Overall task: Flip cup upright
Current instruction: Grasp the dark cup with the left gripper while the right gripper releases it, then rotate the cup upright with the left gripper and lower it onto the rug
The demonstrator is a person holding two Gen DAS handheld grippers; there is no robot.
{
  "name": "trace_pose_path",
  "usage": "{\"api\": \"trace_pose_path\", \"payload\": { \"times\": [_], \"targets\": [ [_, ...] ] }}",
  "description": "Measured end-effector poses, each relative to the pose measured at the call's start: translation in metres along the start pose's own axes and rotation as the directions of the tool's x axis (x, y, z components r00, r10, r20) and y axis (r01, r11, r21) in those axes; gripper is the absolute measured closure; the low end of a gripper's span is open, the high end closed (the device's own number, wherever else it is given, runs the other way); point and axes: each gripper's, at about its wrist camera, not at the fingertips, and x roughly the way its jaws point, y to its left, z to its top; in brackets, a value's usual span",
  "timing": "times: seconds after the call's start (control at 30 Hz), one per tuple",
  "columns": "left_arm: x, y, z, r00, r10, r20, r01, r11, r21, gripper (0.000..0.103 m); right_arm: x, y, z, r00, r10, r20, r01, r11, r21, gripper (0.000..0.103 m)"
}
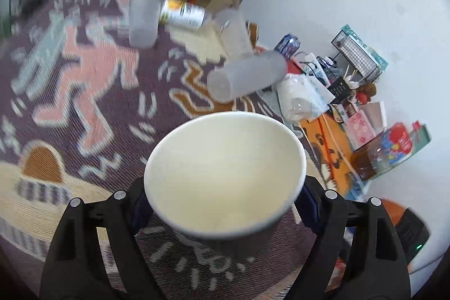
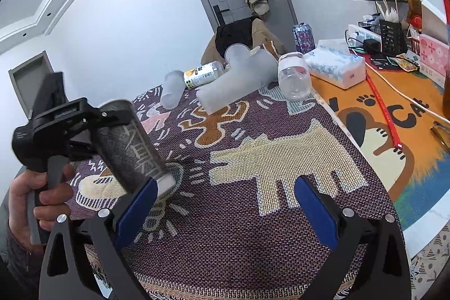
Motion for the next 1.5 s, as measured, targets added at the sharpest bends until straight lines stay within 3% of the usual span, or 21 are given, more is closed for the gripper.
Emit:
{"api": "trace_pose_path", "payload": {
  "times": [0.17, 0.3, 0.47, 0.6, 0.7, 0.83, 0.93, 1.03, 1.1, 1.5],
  "targets": [
    [-0.022, -0.024, -0.003, 0.990, 0.090, 0.108, -0.104, 0.985, 0.135, 0.022, -0.003, 0.002, -0.001, 1.000, -0.012, 0.006, 0.012, 1.000, -0.007, 0.007],
    [-0.029, -0.043, -0.007, 0.974, 0.142, 0.175, -0.181, 0.956, 0.232, 0.022, -0.003, 0.002, -0.001, 1.000, -0.017, 0.006, 0.017, 1.000, -0.007, 0.007],
    [-0.026, -0.059, -0.015, 0.959, 0.188, 0.212, -0.247, 0.920, 0.303, 0.022, -0.002, -0.001, -0.002, 1.000, -0.022, 0.004, 0.022, 1.000, -0.003, 0.007],
    [-0.019, -0.074, -0.023, 0.935, 0.236, 0.266, -0.325, 0.872, 0.367, 0.022, 0.000, -0.005, -0.003, 1.000, -0.024, 0.001, 0.024, 1.000, 0.007, 0.007],
    [-0.012, -0.076, -0.026, 0.923, 0.255, 0.288, -0.355, 0.854, 0.380, 0.022, 0.001, -0.006, -0.005, 1.000, -0.026, -0.002, 0.026, 1.000, 0.005, 0.007],
    [0.002, -0.069, -0.030, 0.926, 0.262, 0.272, -0.353, 0.858, 0.374, 0.021, 0.003, -0.007, -0.005, 1.000, -0.030, -0.005, 0.030, 1.000, 0.005, 0.007],
    [0.007, -0.065, -0.032, 0.938, 0.257, 0.233, -0.329, 0.870, 0.368, 0.020, 0.003, -0.008, -0.005, 1.000, -0.031, -0.005, 0.031, 1.000, 0.006, 0.007],
    [0.004, -0.065, -0.032, 0.941, 0.246, 0.232, -0.317, 0.879, 0.356, 0.008, 0.003, -0.008, -0.005, 1.000, -0.028, -0.006, 0.028, 1.000, 0.009, 0.007],
    [-0.001, -0.064, -0.032, 0.945, 0.229, 0.235, -0.301, 0.888, 0.347, 0.007, 0.003, -0.007, -0.005, 1.000, -0.026, -0.005, 0.026, 1.000, 0.005, 0.007],
    [-0.023, -0.057, -0.053, 0.954, 0.211, 0.214, -0.273, 0.906, 0.324, 0.006, -0.019, 0.012, 0.002, 0.999, -0.011, 0.041, 0.012, 1.000, -0.028, 0.007]
  ]
}}
